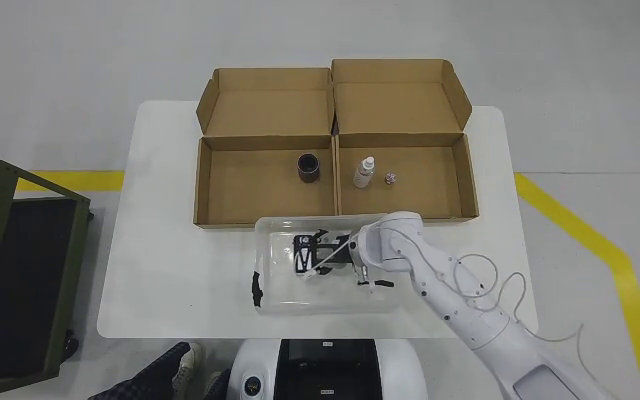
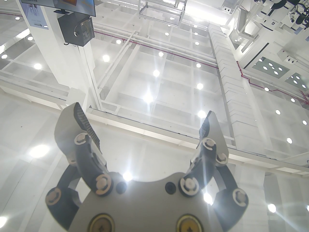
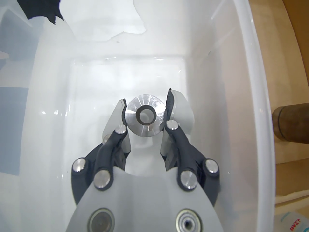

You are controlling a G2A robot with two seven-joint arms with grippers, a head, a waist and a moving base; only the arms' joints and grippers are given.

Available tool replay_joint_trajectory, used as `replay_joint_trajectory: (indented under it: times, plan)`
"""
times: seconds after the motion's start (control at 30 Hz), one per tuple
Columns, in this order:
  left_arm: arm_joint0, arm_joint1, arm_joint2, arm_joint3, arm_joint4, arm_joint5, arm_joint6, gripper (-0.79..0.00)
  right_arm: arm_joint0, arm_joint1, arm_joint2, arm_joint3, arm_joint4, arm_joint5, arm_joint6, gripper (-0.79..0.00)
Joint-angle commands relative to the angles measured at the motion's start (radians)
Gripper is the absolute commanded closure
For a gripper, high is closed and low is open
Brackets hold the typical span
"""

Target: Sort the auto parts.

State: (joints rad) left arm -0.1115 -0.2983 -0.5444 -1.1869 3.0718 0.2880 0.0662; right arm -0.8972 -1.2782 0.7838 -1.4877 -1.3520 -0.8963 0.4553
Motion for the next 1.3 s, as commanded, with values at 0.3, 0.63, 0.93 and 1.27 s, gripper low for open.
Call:
replay_joint_trajectory:
  times: [0.3, 0.63, 0.93, 1.27]
  plan:
    - [0.0, 0.0, 0.0, 0.0, 0.0, 0.0, 0.0, -0.785, -0.055, 0.023, 0.053, -0.183, -0.002, 0.012, 0.015, 0.0]
    - [0.0, 0.0, 0.0, 0.0, 0.0, 0.0, 0.0, -0.785, -0.112, 0.042, 0.112, -0.35, 0.019, 0.024, -0.031, 0.0]
    - [0.0, 0.0, 0.0, 0.0, 0.0, 0.0, 0.0, -0.785, -0.119, 0.053, 0.173, -0.441, 0.009, 0.048, -0.104, 0.0]
    - [0.0, 0.0, 0.0, 0.0, 0.0, 0.0, 0.0, -0.785, -0.178, 0.077, 0.285, -0.542, -0.02, 0.056, -0.161, 0.0]
